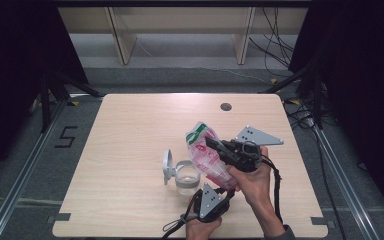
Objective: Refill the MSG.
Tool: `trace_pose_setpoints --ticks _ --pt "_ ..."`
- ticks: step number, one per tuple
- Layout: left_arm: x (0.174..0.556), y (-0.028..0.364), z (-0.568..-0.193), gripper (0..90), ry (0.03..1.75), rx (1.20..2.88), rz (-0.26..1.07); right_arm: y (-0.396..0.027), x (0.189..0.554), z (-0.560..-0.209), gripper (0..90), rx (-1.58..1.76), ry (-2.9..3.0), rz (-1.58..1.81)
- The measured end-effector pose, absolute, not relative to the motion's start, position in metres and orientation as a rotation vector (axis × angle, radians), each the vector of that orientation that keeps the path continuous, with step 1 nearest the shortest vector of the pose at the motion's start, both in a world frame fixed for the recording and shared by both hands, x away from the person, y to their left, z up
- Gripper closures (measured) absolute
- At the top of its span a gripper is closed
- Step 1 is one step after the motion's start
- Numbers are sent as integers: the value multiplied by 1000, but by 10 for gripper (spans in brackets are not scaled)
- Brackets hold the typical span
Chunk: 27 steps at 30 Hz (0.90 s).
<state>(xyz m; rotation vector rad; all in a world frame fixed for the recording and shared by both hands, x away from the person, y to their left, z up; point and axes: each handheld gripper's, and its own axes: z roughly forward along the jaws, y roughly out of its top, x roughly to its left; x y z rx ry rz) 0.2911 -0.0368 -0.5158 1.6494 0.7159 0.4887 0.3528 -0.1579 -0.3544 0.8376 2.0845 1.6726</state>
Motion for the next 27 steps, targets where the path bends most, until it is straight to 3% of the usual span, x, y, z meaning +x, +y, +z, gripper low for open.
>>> trace_pose_setpoints --ticks 27 --pt "290 -38 -518 787 703 1623 485 -133 360 -364 900 835 2147 1587"
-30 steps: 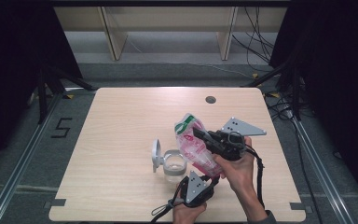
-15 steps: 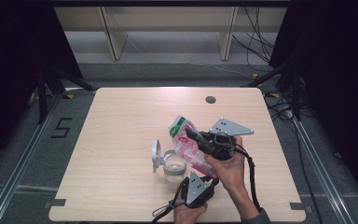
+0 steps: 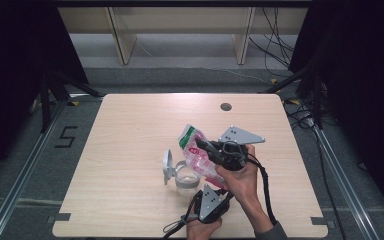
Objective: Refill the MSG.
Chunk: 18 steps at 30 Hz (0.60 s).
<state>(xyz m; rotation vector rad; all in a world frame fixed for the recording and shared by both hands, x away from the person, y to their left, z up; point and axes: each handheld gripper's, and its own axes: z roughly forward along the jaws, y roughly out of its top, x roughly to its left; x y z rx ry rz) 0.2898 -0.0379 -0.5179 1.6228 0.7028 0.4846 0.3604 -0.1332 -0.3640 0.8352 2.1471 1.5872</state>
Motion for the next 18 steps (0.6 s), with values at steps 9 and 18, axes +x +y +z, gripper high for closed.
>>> trace_pose_setpoints --ticks 9,18 --pt "289 -38 -516 792 689 1617 498 -127 360 -364 900 828 2145 1558" --pt "289 -38 -514 792 683 1620 487 -123 361 -364 900 785 2169 1507"
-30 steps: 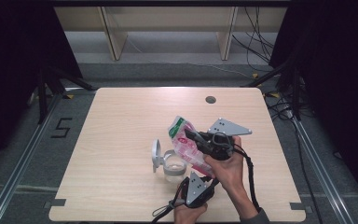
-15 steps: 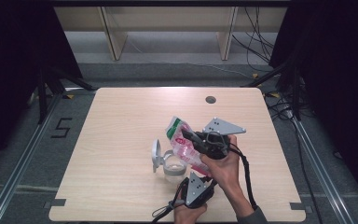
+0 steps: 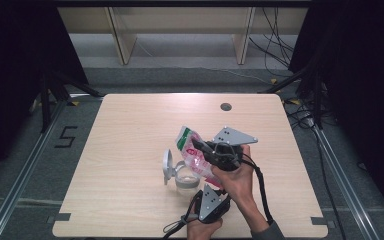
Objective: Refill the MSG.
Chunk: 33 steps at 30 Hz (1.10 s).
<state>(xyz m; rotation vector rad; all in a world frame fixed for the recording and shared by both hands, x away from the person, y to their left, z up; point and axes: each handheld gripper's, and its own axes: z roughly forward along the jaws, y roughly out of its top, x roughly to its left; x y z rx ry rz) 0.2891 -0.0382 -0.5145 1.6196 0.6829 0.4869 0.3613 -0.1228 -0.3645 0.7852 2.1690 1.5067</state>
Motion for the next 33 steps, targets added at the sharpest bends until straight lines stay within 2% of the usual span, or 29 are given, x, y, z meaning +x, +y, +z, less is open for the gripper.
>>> trace_pose_setpoints --ticks 33 --pt "294 -40 -511 792 708 1586 445 -113 367 -370 900 740 2197 1461"
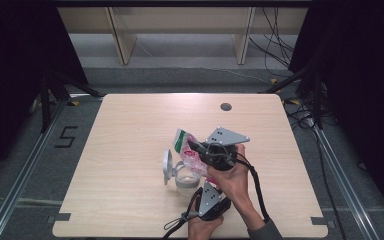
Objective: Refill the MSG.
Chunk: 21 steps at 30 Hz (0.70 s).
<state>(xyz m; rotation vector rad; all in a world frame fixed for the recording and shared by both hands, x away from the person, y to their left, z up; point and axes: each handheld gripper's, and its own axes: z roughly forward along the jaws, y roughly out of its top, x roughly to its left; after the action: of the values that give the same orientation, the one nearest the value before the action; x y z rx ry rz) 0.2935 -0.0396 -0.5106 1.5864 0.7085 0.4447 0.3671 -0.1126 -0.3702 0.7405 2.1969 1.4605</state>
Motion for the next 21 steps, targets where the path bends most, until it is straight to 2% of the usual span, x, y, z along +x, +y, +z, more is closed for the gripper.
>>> trace_pose_setpoints --ticks 21 --pt "296 -40 -511 793 698 1553 436 -107 369 -371 900 732 2219 1456"
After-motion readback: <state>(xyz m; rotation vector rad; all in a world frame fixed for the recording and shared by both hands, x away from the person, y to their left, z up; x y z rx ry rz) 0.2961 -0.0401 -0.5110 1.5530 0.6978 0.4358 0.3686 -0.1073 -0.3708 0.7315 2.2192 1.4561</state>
